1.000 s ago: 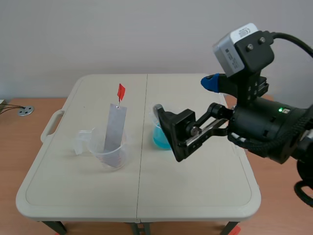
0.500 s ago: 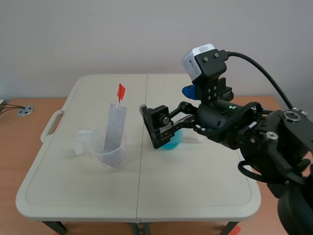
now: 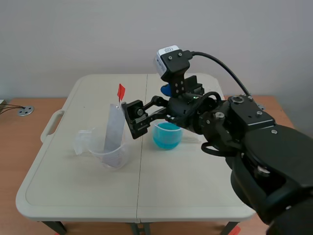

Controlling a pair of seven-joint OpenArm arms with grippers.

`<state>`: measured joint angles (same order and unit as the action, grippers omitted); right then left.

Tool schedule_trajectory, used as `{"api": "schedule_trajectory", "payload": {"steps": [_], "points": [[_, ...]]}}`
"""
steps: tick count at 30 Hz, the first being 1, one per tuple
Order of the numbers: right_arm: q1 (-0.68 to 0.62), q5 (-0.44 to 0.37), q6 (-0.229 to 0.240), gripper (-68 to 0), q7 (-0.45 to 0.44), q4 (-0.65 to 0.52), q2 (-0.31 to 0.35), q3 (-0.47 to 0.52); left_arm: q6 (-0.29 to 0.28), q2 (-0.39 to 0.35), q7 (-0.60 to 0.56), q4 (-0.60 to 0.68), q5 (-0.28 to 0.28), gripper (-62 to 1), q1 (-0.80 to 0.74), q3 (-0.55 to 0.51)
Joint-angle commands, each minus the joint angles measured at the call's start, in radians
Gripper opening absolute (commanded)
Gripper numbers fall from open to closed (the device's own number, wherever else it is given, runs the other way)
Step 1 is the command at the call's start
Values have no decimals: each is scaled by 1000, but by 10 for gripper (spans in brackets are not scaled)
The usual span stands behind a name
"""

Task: Hold the metal plate by the orange handle, dip it into the blue solution, take it out and point at it, then put the plate back in the beaker on the left.
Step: 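Lift the metal plate out of the left beaker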

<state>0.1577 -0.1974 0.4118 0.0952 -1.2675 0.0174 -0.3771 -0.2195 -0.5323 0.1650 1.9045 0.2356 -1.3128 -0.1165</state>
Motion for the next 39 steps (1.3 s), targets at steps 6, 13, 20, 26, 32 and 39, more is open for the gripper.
{"api": "schedule_trajectory", "payload": {"steps": [6,13,20,26,32,39], "points": [[97,-2,9,-12,-14,89,-61,2,-3,0,-7,6,6,-594,-4,-3],[183,19,16,-12,-16,207,-113,2,-4,0,-8,6,6,-594,-4,-3],[251,40,29,-46,-34,300,-153,2,-4,0,-8,6,6,-594,-4,-3],[260,42,31,-167,-34,317,-159,2,-4,0,-8,6,6,-594,-4,-3],[261,42,31,-329,-50,322,-160,2,-4,0,-8,6,6,-594,-4,-3],[261,42,31,-456,-52,322,-166,2,-4,0,-8,6,6,-594,-4,-3]]}}
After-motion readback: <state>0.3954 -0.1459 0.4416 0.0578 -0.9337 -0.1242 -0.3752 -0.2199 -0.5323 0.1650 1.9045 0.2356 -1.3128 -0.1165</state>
